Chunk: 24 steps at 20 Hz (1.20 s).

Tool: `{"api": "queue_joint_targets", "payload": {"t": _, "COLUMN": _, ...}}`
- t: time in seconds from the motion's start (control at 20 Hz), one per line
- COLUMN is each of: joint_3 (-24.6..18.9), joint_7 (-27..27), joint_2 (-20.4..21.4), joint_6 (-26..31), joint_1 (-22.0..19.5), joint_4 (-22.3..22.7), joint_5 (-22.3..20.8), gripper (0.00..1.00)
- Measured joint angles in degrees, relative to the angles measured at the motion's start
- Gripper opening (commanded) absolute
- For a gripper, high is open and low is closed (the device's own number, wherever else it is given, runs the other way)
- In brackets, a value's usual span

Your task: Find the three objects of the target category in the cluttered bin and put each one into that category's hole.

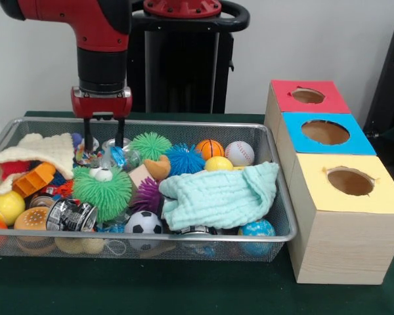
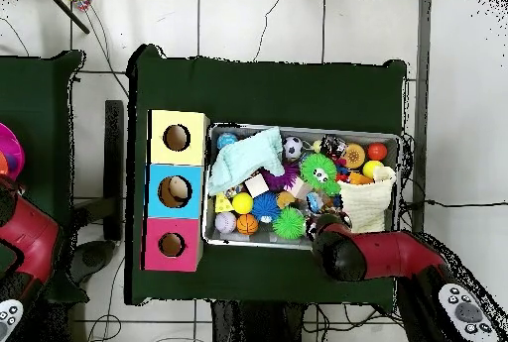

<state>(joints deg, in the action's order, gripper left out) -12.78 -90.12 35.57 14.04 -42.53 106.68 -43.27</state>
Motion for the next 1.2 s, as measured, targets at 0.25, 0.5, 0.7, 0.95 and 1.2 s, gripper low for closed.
{"api": "queue_joint_targets", "payload": {"t": 0.25, "joint_3": 0.64, "joint_7": 0.00, "joint_2": -0.01, "joint_6": 3.66, "joint_1": 1.18, "joint_4": -1.35, "joint_5": 0.00, "gripper": 1.00}}
{"api": "queue_joint_targets", "payload": {"t": 0.5, "joint_3": 0.74, "joint_7": 0.00, "joint_2": 0.00, "joint_6": 4.98, "joint_1": 1.33, "joint_4": -2.13, "joint_5": 0.01, "gripper": 1.00}}
{"api": "queue_joint_targets", "payload": {"t": 0.7, "joint_3": 0.71, "joint_7": 0.00, "joint_2": -0.01, "joint_6": 6.28, "joint_1": 0.51, "joint_4": -2.28, "joint_5": 0.00, "gripper": 1.00}}
{"api": "queue_joint_targets", "payload": {"t": 0.95, "joint_3": 0.61, "joint_7": 0.00, "joint_2": -0.01, "joint_6": 6.52, "joint_1": -0.62, "joint_4": -2.34, "joint_5": 0.01, "gripper": 1.00}}
{"api": "queue_joint_targets", "payload": {"t": 1.2, "joint_3": -0.05, "joint_7": 0.00, "joint_2": -0.01, "joint_6": 6.76, "joint_1": -3.05, "joint_4": -2.35, "joint_5": 0.02, "gripper": 1.00}}
